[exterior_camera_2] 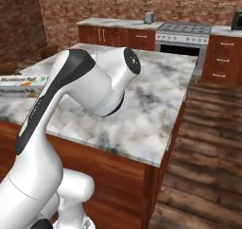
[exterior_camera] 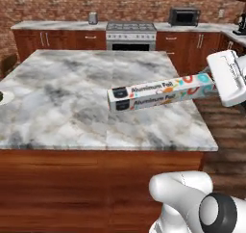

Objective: Retrieve the tupperware and aluminum foil from the cabinet and place them on the dining counter near the plate with lime and mushroom to prepare for storing leftovers.

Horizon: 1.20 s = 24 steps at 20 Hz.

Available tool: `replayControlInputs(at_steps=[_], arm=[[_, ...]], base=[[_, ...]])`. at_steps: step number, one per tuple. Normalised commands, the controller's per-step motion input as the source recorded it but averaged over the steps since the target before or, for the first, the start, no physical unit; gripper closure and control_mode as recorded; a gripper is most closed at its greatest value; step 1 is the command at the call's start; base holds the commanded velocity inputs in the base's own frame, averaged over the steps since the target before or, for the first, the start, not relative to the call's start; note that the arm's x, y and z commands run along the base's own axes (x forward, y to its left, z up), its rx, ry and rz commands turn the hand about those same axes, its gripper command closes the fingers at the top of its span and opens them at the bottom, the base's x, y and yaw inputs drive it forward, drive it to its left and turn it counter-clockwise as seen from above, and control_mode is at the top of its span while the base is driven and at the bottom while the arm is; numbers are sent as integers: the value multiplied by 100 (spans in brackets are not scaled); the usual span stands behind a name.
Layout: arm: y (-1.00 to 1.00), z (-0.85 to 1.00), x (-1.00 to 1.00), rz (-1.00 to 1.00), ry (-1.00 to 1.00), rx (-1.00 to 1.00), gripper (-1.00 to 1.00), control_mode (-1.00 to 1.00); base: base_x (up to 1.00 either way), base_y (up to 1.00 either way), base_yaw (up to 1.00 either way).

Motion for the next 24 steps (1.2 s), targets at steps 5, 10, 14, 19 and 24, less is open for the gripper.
replayControlInputs(at_steps=[5, 10, 14, 19, 24], arm=[[0, 0, 0, 0, 0, 0, 100, 100], [0, 0, 0, 0, 0, 0, 100, 100], [0, 0, 0, 0, 0, 0, 100, 100], [0, 0, 0, 0, 0, 0, 100, 100], [0, 0, 0, 0, 0, 0, 100, 100]], base=[[-1, 79, 85], [6, 98, 68], [49, 100, 30], [45, 100, -20], [39, 100, -59]])
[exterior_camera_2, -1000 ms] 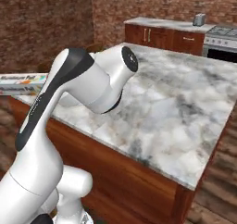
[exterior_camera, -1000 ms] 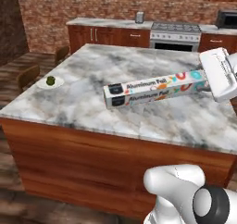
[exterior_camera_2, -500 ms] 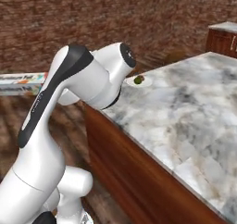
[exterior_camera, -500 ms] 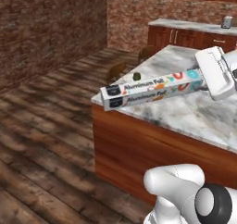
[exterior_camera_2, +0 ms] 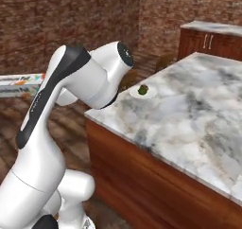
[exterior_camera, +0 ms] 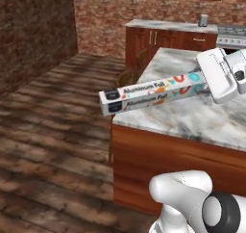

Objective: Retrieve the tupperware and aluminum foil from the cabinet and place them on the dining counter near the plate with lime and mushroom to prepare for storing leftovers.

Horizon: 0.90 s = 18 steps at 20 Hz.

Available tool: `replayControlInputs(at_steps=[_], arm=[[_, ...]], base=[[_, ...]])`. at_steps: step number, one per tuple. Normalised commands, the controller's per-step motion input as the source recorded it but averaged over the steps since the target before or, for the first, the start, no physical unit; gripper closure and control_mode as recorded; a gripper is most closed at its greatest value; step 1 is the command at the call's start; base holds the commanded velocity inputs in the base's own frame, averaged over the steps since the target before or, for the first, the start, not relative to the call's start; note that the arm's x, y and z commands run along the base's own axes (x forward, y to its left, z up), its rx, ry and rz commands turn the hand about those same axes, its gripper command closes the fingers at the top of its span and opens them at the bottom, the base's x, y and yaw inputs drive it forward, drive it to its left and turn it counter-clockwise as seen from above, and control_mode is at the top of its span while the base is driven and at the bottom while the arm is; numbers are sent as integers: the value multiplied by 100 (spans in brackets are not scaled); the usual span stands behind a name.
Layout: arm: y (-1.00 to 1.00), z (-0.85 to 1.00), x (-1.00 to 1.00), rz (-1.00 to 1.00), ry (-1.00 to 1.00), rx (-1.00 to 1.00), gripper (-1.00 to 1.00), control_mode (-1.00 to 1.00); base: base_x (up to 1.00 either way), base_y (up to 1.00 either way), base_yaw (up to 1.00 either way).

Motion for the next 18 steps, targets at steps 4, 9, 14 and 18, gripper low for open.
replayControlInputs(at_steps=[4, 9, 14, 18], arm=[[0, 0, 0, 0, 0, 0, 100, 100], [0, 0, 0, 0, 0, 0, 100, 100], [0, 0, 0, 0, 0, 0, 100, 100], [0, 0, 0, 0, 0, 0, 100, 100]], base=[[30, 80, -72], [21, 74, -76], [-5, 99, -54], [-15, 100, -35]])
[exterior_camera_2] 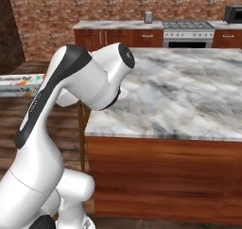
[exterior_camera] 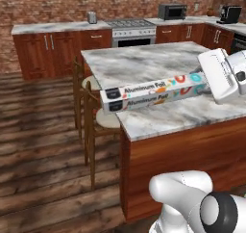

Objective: Retrieve the tupperware and aluminum foil from the cabinet and place them on the dining counter near the plate with lime and mushroom to prepare for storing leftovers.

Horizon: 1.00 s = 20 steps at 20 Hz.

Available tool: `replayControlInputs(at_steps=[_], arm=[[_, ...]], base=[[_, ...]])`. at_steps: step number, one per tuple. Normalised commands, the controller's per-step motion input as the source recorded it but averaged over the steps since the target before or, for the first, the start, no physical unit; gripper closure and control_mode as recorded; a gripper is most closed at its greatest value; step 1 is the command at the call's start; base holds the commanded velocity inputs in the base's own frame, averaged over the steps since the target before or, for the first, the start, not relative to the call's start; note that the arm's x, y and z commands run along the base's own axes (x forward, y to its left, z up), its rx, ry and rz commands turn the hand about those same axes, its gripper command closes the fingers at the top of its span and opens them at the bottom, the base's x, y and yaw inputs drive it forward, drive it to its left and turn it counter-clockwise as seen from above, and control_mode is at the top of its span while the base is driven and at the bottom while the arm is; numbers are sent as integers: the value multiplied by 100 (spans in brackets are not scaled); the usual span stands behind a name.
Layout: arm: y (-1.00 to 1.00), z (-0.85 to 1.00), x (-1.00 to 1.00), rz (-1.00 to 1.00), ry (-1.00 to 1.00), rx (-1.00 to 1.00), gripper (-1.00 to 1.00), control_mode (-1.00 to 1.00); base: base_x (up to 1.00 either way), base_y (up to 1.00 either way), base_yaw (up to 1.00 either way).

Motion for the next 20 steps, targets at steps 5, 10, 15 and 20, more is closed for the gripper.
replayControlInputs(at_steps=[5, 10, 15, 20], arm=[[0, 0, 0, 0, 0, 0, 100, 100], [0, 0, 0, 0, 0, 0, 100, 100], [0, 0, 0, 0, 0, 0, 100, 100], [0, 0, 0, 0, 0, 0, 100, 100]], base=[[-1, 100, -41], [15, 100, -58], [27, 100, -62], [31, 100, -60]])
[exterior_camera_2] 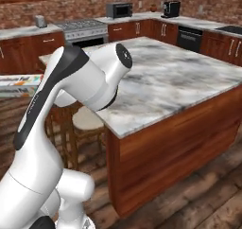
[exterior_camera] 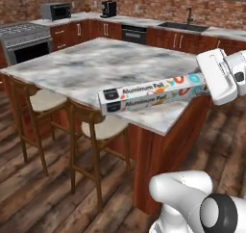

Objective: Retrieve the tupperware and aluminum foil from the cabinet and place them on the dining counter near the plate with lime and mushroom to prepare for storing leftovers.

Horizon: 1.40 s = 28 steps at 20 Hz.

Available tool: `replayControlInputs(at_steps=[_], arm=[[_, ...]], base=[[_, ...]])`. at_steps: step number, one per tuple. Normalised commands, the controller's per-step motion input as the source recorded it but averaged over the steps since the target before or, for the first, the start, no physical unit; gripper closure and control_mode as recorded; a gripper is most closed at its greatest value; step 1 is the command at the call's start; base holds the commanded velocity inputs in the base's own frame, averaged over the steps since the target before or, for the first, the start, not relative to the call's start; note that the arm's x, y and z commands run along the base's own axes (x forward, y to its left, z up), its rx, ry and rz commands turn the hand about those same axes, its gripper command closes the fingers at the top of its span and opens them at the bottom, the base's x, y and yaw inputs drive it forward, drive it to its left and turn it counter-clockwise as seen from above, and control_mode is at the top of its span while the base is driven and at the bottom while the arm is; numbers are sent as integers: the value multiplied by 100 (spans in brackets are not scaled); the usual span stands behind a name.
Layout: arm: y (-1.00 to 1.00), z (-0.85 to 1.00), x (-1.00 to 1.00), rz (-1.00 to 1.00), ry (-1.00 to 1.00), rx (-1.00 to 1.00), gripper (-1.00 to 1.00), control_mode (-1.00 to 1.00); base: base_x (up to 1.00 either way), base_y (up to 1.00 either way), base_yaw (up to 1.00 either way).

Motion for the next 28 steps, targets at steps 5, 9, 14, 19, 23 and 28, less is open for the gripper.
replayControlInputs(at_steps=[5, 9, 14, 19, 23, 28], arm=[[0, 0, 0, 0, 0, 0, 100, 100], [0, 0, 0, 0, 0, 0, 100, 100], [0, 0, 0, 0, 0, 0, 100, 100], [0, 0, 0, 0, 0, 0, 100, 100], [0, 0, 0, 0, 0, 0, 100, 100], [36, -10, 27, -25, -3, -1, 100, -100]], base=[[37, 100, -57], [40, 100, -55], [40, 100, -54], [41, 100, -54], [39, 100, -49], [7, 20, -7]])
